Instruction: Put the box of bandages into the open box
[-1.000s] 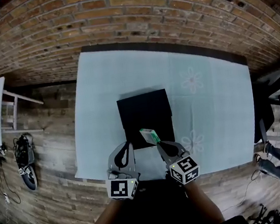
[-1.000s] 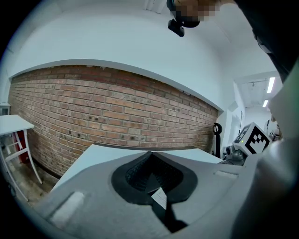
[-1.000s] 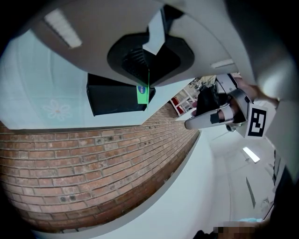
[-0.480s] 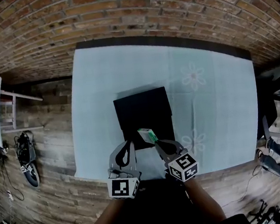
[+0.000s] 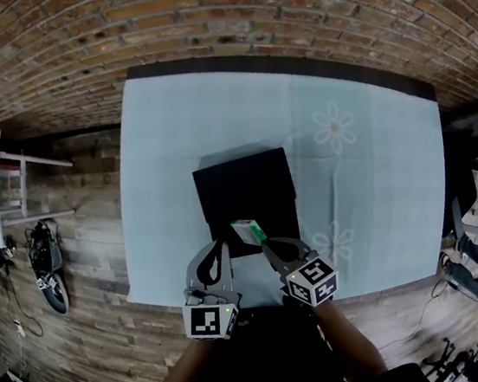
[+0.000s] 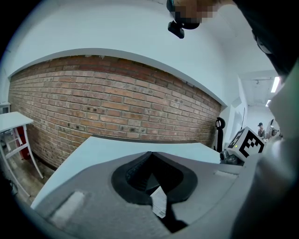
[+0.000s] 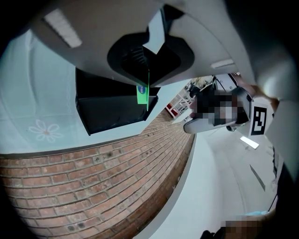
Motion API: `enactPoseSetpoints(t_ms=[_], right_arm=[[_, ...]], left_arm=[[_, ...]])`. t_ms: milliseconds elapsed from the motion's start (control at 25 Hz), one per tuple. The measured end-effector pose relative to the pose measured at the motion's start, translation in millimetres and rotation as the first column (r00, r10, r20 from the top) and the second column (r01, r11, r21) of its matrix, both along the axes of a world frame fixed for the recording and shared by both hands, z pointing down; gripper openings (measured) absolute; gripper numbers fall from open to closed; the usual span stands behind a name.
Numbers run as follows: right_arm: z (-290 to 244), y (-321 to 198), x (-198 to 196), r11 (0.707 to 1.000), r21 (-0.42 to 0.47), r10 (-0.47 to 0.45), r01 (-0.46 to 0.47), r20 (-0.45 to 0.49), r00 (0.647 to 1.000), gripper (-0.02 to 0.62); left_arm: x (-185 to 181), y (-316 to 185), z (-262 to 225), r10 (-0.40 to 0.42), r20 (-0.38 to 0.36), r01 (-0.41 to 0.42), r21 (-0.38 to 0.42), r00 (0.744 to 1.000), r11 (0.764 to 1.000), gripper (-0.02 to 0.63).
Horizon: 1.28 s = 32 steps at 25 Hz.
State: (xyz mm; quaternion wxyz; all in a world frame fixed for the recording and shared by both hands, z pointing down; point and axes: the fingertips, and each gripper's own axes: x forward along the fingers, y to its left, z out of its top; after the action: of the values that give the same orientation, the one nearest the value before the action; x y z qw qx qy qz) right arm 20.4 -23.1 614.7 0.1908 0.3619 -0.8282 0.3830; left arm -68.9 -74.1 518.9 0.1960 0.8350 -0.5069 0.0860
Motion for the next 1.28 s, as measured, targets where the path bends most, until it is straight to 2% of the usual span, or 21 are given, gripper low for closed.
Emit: enactPoseSetpoints(t_ms=[360,720,1280], right_arm=[[21.0,-1.8,0.1,0.997,-0.078,0.026,-0.022,0.043,0.999,0.008],[41.1,1.1,-1.7,0.977,-0.207,0.077,-0.051,0.116,0.99,0.009],[52.9,-0.7,-1.9,0.96,-0.271,0.107,-0.065,0.143,0.984,0.019]], left_arm=[[4.1,-4.1,7.7,0.012,-0.006,-0.012,-0.029,1.0,1.0,-0.002],[4.4,-6.1,14.9,0.015,-0.002,-0.015,-0.038,1.0,0.999,-0.002],[2.2,-6.8,18.0,0.002,-0.006,-0.002,-0.048,1.0,0.999,-0.002]])
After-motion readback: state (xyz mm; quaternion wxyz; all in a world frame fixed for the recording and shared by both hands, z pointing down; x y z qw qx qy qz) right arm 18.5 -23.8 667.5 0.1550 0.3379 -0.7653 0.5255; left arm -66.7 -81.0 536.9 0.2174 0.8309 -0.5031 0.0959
